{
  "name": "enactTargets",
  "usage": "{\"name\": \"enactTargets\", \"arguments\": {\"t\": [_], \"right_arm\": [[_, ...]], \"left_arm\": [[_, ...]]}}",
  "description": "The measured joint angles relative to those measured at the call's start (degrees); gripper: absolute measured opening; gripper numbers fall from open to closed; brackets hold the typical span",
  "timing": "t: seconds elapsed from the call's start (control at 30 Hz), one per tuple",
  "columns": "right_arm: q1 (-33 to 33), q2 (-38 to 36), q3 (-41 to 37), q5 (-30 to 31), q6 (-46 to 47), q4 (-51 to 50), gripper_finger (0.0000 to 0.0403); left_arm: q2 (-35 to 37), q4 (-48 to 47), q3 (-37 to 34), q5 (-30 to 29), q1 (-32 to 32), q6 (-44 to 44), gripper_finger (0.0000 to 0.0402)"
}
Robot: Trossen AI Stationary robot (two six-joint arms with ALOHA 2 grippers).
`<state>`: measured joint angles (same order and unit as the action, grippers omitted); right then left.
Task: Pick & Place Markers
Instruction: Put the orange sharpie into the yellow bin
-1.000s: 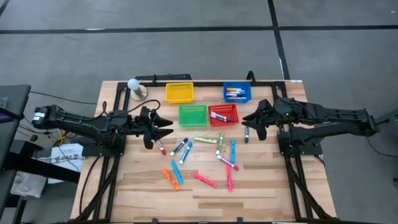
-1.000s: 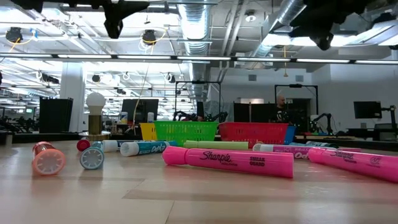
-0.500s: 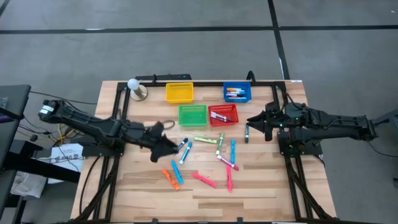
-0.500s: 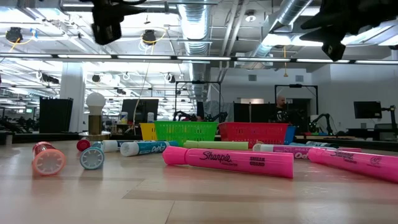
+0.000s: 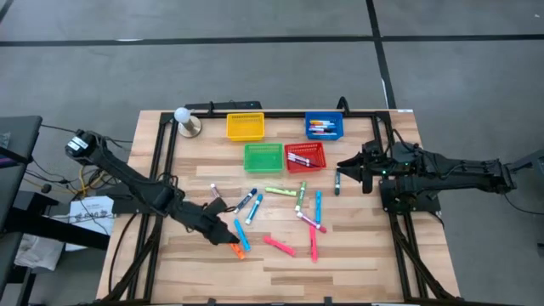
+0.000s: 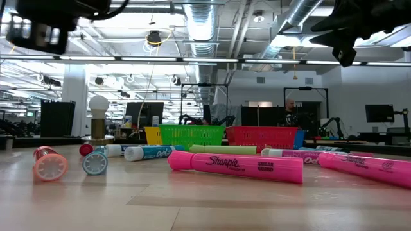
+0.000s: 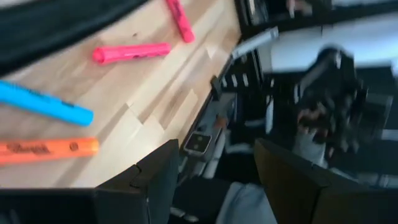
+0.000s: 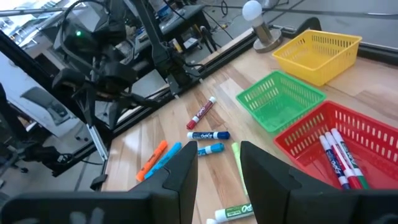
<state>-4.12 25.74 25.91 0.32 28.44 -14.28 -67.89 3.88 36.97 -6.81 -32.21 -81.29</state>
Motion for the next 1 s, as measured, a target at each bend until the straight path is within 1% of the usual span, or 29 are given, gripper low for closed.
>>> {"name": "enactTargets", "arguments": {"t": [0.2, 0.27, 0.37, 0.53, 0.63, 0.7, 0.87, 1.0], "right_arm": [[0.00, 0.00, 0.00, -0.03, -0.41, -0.11, 0.0111], [0.00, 0.00, 0.00, -0.04, -0.41, -0.13, 0.0111], [-0.02, 0.00, 0.00, -0.26, -0.41, -0.20, 0.0111], [-0.02, 0.00, 0.00, -0.37, -0.43, -0.22, 0.0111], [0.00, 0.00, 0.00, -0.38, -0.43, -0.30, 0.0111], [-0.01, 0.00, 0.00, -0.39, -0.43, -0.33, 0.0111], [-0.01, 0.00, 0.00, -0.51, -0.45, -0.51, 0.0111], [-0.01, 0.00, 0.00, -0.50, -0.55, -0.70, 0.0111]], "left_arm": [[-2.75, 0.05, -0.02, -14.62, -7.91, -15.77, 0.0209], [-4.72, -0.04, 0.33, -17.20, -10.09, -21.40, 0.0209], [-8.28, -0.07, 2.15, -19.32, -12.40, -28.69, 0.0209], [-13.70, -0.99, 5.81, -19.69, -13.50, -36.65, 0.0209], [-15.51, -5.47, 8.51, -19.49, -13.64, -40.57, 0.0209], [-16.06, -9.97, 10.30, -17.95, -13.66, -43.45, 0.0209], [-16.12, -23.16, 13.49, -11.21, -14.03, -51.32, 0.0209], [-16.63, -25.35, 13.69, -10.98, -12.66, -53.75, 0.0209]]}}
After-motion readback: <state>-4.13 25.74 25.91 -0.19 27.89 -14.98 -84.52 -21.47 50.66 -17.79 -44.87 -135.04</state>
